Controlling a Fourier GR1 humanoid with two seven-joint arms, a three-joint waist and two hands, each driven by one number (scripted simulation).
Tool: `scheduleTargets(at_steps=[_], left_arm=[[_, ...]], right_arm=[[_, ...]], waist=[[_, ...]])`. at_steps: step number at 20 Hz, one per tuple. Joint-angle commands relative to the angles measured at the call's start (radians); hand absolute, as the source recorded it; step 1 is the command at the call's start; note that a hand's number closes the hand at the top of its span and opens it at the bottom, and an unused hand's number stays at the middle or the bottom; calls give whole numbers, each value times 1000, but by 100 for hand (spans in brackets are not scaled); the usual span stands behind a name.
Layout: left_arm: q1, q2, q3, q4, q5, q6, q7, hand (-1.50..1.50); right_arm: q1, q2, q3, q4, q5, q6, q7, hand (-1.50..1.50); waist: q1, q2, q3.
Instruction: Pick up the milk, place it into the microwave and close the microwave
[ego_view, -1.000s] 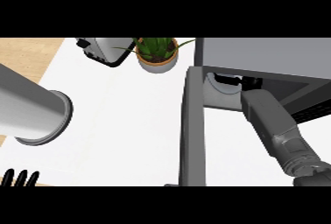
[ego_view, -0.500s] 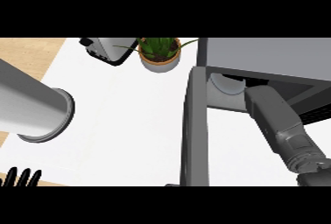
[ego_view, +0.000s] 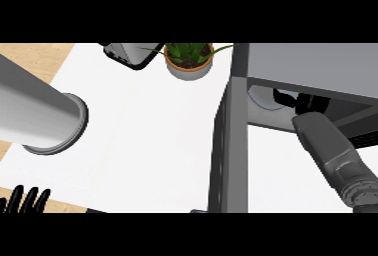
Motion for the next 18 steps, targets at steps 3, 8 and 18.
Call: scheduleTargets(at_steps=[3,8,18], left_arm=[[-38,0,-2,13,-7,10,10,-150],[-33,8,6,35,-13,0,3,-150],[-63,10,23,48,-5,-1,-10,-150]], right_arm=[[-59,60,88,16,89,96,-9,-150],[-83,100,95,22,96,170,-13,-150],[-91,177,55,-16,57,290,-43,-150]], waist=[[5,-11,19],[3,-15,20],[-23,-21,21]])
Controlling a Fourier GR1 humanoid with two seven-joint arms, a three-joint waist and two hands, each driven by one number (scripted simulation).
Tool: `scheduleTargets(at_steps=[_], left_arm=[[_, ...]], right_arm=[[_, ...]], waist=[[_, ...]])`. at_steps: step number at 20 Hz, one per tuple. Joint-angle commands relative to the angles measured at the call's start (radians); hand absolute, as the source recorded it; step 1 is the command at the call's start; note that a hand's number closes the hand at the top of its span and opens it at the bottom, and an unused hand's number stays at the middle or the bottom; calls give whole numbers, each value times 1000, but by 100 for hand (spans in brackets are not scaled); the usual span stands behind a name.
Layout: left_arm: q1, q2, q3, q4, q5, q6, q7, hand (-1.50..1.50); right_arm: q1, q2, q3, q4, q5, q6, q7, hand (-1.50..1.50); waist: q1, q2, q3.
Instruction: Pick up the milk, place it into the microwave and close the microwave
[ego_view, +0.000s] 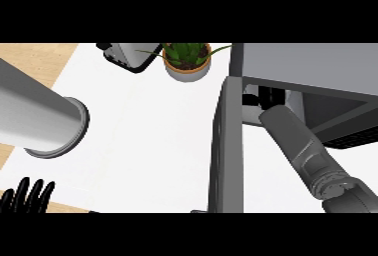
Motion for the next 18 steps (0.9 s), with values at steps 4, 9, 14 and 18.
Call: scheduleTargets(at_steps=[4,9,14,18], left_arm=[[19,-17,1,3,-7,5,-19,-150],[19,6,18,8,-7,-16,-29,-150],[71,-8,7,-22,-12,-23,-39,-150],[35,-14,7,-31,-7,12,12,-150]], right_arm=[[23,42,-93,-91,-91,134,-90,-150],[94,57,-158,-127,-155,249,-196,-150],[154,71,-215,-134,-213,382,-276,-150],[208,73,-230,-124,-229,487,-351,-150]], waist=[[-36,-16,3],[-69,-25,2],[-79,-38,1],[-112,-46,-1]])
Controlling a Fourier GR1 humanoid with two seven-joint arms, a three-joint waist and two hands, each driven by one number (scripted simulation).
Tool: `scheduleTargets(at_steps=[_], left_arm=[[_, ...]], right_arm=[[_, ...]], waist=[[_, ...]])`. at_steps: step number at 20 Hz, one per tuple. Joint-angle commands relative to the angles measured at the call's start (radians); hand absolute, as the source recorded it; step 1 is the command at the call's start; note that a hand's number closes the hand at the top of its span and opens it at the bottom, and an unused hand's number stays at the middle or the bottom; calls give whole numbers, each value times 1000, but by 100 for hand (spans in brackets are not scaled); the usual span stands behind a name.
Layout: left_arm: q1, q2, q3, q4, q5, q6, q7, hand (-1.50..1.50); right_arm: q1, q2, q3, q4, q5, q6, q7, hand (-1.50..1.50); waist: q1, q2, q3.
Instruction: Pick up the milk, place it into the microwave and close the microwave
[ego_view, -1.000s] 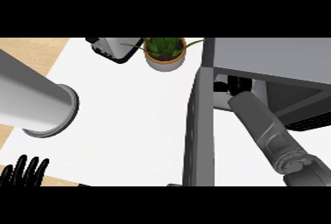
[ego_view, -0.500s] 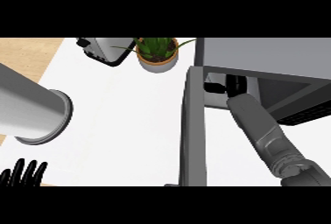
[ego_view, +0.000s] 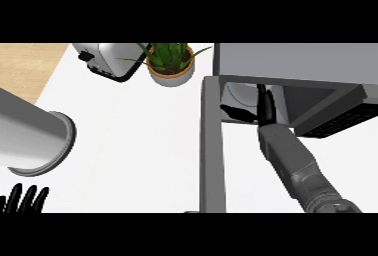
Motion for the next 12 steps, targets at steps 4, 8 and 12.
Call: scheduleTargets(at_steps=[4,8,12], left_arm=[[23,-13,6,5,-7,3,3,-150],[66,-6,13,-63,15,-6,30,-150],[65,-21,-11,-3,-35,-13,32,-150]], right_arm=[[115,29,-45,1,-40,105,-162,-150],[150,49,-56,-12,-49,129,-216,-150],[243,65,-36,-39,-43,253,-270,-150]], waist=[[-29,-17,-2],[-39,-24,-2],[-66,-34,-4]])
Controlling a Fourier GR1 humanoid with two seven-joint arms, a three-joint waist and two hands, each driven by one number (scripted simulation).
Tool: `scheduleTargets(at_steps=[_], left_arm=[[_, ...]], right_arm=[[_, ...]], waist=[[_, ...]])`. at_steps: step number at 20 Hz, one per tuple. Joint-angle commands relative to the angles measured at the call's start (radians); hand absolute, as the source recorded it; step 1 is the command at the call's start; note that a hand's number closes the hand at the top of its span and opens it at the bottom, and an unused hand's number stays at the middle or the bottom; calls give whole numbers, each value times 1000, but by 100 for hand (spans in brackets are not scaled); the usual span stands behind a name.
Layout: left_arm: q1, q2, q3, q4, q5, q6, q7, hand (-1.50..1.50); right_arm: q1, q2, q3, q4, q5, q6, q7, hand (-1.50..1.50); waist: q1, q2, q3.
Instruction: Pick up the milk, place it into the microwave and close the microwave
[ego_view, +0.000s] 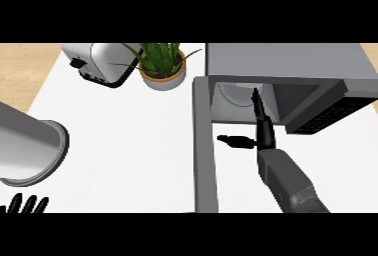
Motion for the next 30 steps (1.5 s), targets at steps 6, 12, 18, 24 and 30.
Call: scheduleTargets(at_steps=[6,12,18,24,30], left_arm=[[-23,-20,-59,-8,-92,6,49,-150],[2,-55,-116,-15,-162,1,28,-150],[-43,-30,-192,51,-212,-52,50,-150],[-184,-33,-273,142,-382,-16,65,150],[-340,-82,-354,217,-438,61,130,150]], right_arm=[[139,-33,51,-86,16,225,-39,-150],[313,-89,60,-250,-6,226,-37,-150],[491,-108,88,-450,-29,267,-18,150],[628,-206,64,-588,-83,343,57,-150],[745,-306,-1,-686,-185,485,91,-150]], waist=[[-33,-14,-2],[-43,-17,-3],[-48,-18,-4],[-50,-16,-4],[-53,-14,-3]])
